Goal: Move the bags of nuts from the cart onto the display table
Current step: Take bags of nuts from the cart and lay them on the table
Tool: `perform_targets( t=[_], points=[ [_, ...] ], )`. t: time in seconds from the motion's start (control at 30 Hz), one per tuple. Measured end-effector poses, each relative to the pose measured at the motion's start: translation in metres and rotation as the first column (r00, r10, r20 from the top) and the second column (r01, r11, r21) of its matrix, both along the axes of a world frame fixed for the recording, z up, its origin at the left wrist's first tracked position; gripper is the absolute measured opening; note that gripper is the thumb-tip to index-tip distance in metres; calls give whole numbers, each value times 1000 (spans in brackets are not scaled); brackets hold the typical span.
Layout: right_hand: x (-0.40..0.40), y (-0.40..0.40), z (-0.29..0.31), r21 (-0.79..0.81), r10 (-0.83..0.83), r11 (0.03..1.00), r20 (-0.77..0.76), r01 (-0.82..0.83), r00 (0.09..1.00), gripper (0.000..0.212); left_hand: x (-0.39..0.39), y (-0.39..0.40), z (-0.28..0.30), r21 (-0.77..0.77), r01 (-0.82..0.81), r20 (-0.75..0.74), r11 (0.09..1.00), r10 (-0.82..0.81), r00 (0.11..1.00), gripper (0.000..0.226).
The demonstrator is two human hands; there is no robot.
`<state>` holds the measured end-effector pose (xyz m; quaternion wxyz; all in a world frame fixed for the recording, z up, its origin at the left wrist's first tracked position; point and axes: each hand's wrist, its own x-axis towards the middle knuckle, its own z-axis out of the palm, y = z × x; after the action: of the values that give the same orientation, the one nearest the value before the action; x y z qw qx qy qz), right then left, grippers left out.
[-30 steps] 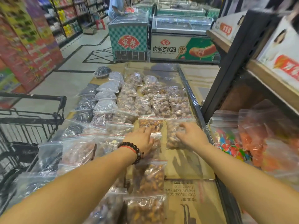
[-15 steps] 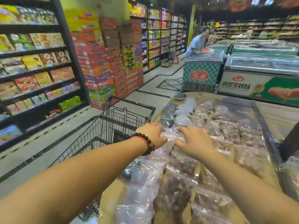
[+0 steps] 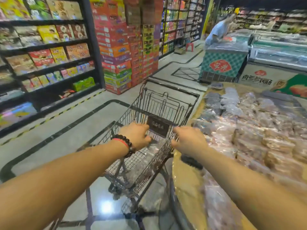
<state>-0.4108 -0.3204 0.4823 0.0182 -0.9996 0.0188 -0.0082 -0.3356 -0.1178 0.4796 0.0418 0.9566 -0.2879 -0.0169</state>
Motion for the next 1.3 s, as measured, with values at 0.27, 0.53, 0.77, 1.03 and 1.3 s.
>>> perform_targets(
  t=[0.27,0.53,0.77,1.03,1.3],
  points=[
    [38,73,-41,-1,-75,997,-43,75,996,26,64,65,-45,6,12,-106,1000,-12,994,40],
    [119,78,-110,141,-118,981,-128,136,985,37,143,50,-104,85,89,-269,992,-64,961,50],
    [175,98,-191,152,-170,961,-327,229,930,32,202,36,-173,176,102,-448,979,-13,894,55],
    [201,101,-265,197,-281,878,-524,435,804,52,266,-1,-259,196,248,-596,949,-85,798,52],
    [217,160,-389,368,-438,362,-744,856,505,90,312,-48,-413,166,174,-882,971,67,467,63]
  ],
)
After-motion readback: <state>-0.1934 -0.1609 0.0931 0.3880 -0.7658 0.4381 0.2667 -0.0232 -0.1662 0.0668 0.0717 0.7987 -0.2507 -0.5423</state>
